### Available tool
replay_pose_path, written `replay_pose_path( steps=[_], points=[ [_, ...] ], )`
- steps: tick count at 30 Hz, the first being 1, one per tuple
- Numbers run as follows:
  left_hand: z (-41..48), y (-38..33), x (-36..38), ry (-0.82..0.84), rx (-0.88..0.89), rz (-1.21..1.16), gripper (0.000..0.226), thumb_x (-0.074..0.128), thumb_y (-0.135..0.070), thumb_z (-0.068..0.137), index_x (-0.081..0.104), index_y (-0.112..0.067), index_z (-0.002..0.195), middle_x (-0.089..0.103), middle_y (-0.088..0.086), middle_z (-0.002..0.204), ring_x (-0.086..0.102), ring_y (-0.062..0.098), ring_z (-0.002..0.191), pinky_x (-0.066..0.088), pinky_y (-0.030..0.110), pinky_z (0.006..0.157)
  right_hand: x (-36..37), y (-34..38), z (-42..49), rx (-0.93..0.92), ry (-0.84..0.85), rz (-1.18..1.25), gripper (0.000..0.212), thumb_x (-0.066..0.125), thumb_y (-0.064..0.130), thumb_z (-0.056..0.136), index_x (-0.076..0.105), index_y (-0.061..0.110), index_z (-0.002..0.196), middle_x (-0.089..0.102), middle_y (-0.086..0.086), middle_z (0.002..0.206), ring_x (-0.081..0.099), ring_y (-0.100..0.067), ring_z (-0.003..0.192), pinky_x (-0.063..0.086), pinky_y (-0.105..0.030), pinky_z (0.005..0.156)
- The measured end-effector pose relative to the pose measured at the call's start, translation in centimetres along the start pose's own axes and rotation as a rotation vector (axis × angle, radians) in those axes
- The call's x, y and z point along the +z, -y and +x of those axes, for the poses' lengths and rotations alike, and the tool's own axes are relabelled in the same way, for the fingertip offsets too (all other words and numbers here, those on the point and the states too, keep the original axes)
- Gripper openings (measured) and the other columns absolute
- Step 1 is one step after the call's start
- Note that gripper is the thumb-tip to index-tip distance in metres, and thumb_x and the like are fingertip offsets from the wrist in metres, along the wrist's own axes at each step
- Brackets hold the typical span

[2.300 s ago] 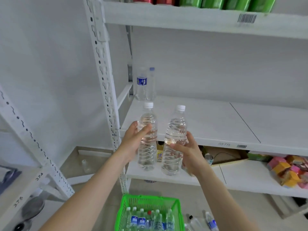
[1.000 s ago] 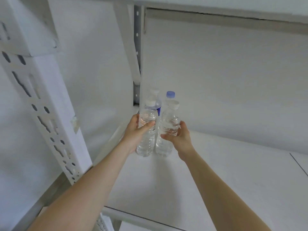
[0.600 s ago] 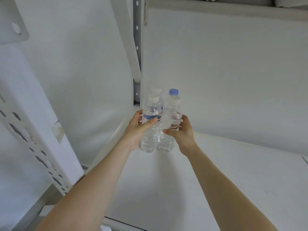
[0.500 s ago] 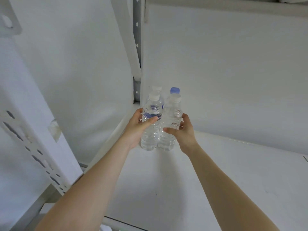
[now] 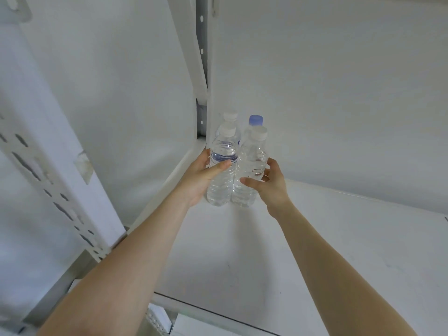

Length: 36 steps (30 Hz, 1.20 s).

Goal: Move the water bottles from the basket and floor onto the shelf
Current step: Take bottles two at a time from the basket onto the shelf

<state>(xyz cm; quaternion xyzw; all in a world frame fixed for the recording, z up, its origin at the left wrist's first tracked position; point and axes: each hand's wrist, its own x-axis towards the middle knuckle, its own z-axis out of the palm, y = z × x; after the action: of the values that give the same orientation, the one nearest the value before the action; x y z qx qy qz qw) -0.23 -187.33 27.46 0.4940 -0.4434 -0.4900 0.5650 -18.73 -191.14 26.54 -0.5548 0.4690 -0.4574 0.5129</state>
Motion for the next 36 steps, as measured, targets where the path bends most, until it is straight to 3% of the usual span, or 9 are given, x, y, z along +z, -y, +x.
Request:
replay_pose_path(
  steps=[4,6,9,12,15,20,23,27,36],
  points=[
    [-1.1,-0.2,-0.3,-0.014,-0.015,0.11,0.061,0.082,-0.059,0.064,0.058,-0.048,0.119,0.061,-0.012,0.131,0.051,0.017,0.129,0.041,0.051,0.108,-0.4,0.4,-1.4,0.011,0.003,-0.013,0.071,0.081,0.001,0.072,0.047,0.019,0.132,0.064,-0.001,0.114,0.062,-0.016,0.108,0.049,-0.022,0.075],
    [-1.6,0.0,-0.5,-0.018,-0.014,0.159,0.066,0.078,-0.063,0.065,0.056,-0.048,0.125,0.058,-0.013,0.135,0.048,0.014,0.132,0.037,0.048,0.11,-0.7,0.4,-2.1,0.004,-0.01,-0.057,0.067,0.079,0.003,0.074,0.048,0.02,0.131,0.063,-0.001,0.117,0.06,-0.017,0.111,0.048,-0.021,0.079],
    [-3.3,-0.1,-0.7,-0.095,-0.003,0.262,0.069,0.071,-0.059,0.075,0.049,-0.04,0.138,0.053,-0.01,0.14,0.047,0.007,0.13,0.037,0.037,0.11,-1.3,0.6,-3.7,-0.023,-0.058,-0.185,0.063,0.077,0.011,0.078,0.047,0.022,0.133,0.059,-0.001,0.121,0.057,-0.018,0.113,0.048,-0.028,0.089],
    [-5.7,0.0,-0.4,-0.19,0.027,0.429,0.062,0.062,-0.045,0.089,0.044,-0.023,0.144,0.046,-0.003,0.146,0.044,0.015,0.134,0.036,0.034,0.109,-1.9,1.0,-6.0,-0.099,-0.094,-0.34,0.06,0.073,0.014,0.082,0.046,0.02,0.136,0.056,0.004,0.118,0.054,-0.015,0.111,0.047,-0.032,0.095],
    [-8.5,0.0,-0.1,-0.196,0.155,0.798,0.055,0.058,-0.034,0.096,0.041,-0.014,0.145,0.046,0.004,0.147,0.041,0.021,0.136,0.03,0.028,0.107,-2.4,1.2,-8.6,-0.166,-0.116,-0.478,0.061,0.069,0.017,0.084,0.042,0.019,0.139,0.056,0.001,0.126,0.053,-0.017,0.117,0.044,-0.038,0.099],
    [-13.9,1.2,0.3,-0.122,0.367,1.26,0.059,0.055,-0.041,0.093,0.043,-0.013,0.144,0.046,0.012,0.147,0.042,0.033,0.134,0.035,0.044,0.111,-2.9,0.2,-13.3,-0.291,-0.198,-0.877,0.062,0.06,0.027,0.087,0.039,0.014,0.143,0.051,-0.004,0.141,0.049,-0.03,0.122,0.036,-0.047,0.1],
    [-17.7,1.8,1.2,-0.118,0.418,1.474,0.061,0.044,-0.048,0.094,0.039,-0.017,0.147,0.04,0.012,0.152,0.034,0.033,0.141,0.028,0.055,0.114,-2.9,-1.2,-16.6,-0.354,-0.241,-1.043,0.064,0.051,0.037,0.083,0.043,0.014,0.142,0.049,-0.008,0.143,0.049,-0.033,0.125,0.034,-0.051,0.102],
    [-22.2,3.5,1.4,-0.084,0.389,1.574,0.061,0.042,-0.048,0.095,0.036,-0.019,0.148,0.033,0.012,0.156,0.025,0.032,0.146,0.021,0.057,0.116,-3.2,-2.8,-21.5,-0.372,-0.259,-1.191,0.062,0.053,0.037,0.082,0.047,0.011,0.138,0.05,-0.016,0.142,0.049,-0.036,0.125,0.033,-0.059,0.103],
    [-32.0,6.7,2.1,-0.028,0.39,1.571,0.059,0.054,-0.044,0.092,0.043,-0.018,0.144,0.04,0.011,0.153,0.03,0.032,0.144,0.024,0.061,0.113,-4.0,-5.0,-33.1,-0.324,-0.258,-1.341,0.061,0.062,0.036,0.084,0.045,0.012,0.138,0.047,-0.017,0.145,0.046,-0.036,0.131,0.032,-0.062,0.105]
  ],
)
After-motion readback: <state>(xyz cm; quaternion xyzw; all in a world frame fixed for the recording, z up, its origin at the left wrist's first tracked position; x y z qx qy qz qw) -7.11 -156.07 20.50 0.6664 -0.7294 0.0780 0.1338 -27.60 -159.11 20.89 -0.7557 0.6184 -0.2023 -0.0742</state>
